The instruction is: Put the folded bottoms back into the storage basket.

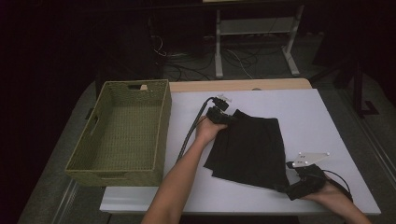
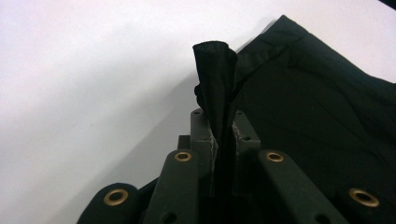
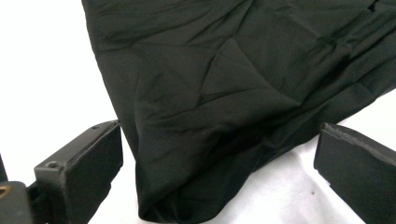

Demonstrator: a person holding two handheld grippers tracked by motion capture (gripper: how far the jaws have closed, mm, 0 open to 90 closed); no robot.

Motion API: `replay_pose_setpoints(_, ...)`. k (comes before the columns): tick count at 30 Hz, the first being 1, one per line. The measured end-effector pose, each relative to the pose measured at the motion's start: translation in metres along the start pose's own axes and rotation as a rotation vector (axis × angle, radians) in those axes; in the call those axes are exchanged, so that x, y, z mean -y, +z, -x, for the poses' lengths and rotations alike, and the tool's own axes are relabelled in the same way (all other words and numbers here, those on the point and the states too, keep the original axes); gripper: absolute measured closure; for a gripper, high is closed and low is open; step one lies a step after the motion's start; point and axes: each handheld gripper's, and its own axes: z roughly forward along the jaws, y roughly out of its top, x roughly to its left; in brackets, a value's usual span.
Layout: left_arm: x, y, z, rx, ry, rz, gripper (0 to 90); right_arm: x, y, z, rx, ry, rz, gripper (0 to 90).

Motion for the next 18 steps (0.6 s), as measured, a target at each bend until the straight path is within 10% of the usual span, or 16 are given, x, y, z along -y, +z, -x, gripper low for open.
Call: replay_pose_setpoints(18,0.0041,-0.0100,-0.0024,-0.007,-0.014,0.038,81.8,-0.0043,0.0038,-0.0077,0.042,-0.063,-0.039,40.2)
